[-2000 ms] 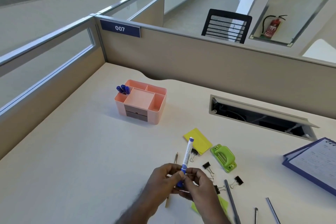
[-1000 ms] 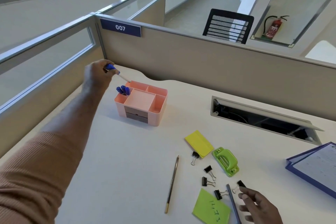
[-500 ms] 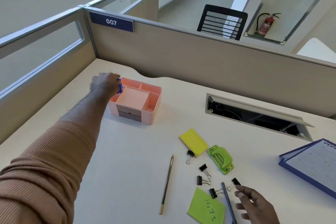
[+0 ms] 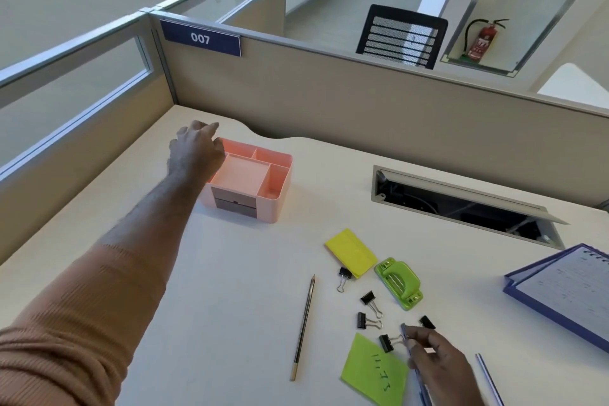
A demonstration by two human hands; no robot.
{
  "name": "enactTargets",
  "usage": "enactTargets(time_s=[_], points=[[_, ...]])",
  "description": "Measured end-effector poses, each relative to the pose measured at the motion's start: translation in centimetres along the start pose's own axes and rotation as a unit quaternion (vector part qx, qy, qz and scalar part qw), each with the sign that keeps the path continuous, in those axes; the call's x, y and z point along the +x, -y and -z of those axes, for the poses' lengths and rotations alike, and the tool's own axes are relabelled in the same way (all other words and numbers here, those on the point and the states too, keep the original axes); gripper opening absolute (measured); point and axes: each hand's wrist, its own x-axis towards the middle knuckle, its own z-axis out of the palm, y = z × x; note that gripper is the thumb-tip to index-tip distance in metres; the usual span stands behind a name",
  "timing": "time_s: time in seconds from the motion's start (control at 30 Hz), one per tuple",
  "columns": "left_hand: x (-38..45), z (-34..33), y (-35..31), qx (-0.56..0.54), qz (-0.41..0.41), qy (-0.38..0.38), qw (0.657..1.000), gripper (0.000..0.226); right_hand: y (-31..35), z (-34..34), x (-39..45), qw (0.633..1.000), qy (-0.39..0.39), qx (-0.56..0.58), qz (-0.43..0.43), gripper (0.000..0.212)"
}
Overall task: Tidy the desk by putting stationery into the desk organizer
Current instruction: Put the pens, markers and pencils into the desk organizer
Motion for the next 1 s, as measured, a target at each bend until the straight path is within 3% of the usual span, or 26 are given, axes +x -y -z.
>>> enactTargets(time_s=[0.07,0.13,0.2,0.23,0.27,0.4,0.73,0.87,0.93,1.0], points=[[-2.5,0.7,-0.8,-0.078,-0.027,-0.106,0.991,0.035,0.3,-2.0,-0.5,0.998,0.034,-0.045,0.035,0.039],[-5.2,0.9,-1.6,-0.142,-0.031,-0.157,0.977,0.031,1.0,-4.8,-1.2,0.988,0.087,-0.115,0.059,0.04],[-8.4,0.4,-2.6,-0.195,-0.041,-0.162,0.966,0.028,1.9,-7.9,-2.0,0.97,0.134,-0.189,0.068,0.012],[-10.2,-0.1,-3.1,-0.212,-0.049,-0.149,0.964,0.025,2.4,-9.2,-2.3,0.961,0.151,-0.223,0.063,0.012],[-12.0,-0.7,-3.6,-0.224,-0.058,-0.128,0.964,0.023,2.8,-10.5,-2.5,0.952,0.163,-0.254,0.054,0.026],[-18.9,-2.9,-4.6,-0.256,-0.064,-0.035,0.964,0.021,4.7,-13.7,-2.9,0.938,0.139,-0.315,0.029,0.049],[-26.4,-6.6,-4.0,-0.22,0.096,0.259,0.935,0.028,5.4,-14.4,-2.6,0.923,0.171,-0.342,0.048,0.025],[-25.6,-6.3,-3.7,-0.25,0.165,0.272,0.914,0.042,5.4,-13.6,-2.8,0.926,0.18,-0.314,0.106,0.022],[-25.0,-5.6,-3.7,-0.313,0.191,0.262,0.893,0.029,5.6,-13.0,-2.7,0.921,0.173,-0.322,0.139,0.024],[-24.4,-4.5,-3.9,-0.408,0.221,0.279,0.841,0.014,5.5,-12.2,-2.7,0.914,0.167,-0.325,0.175,0.025]])
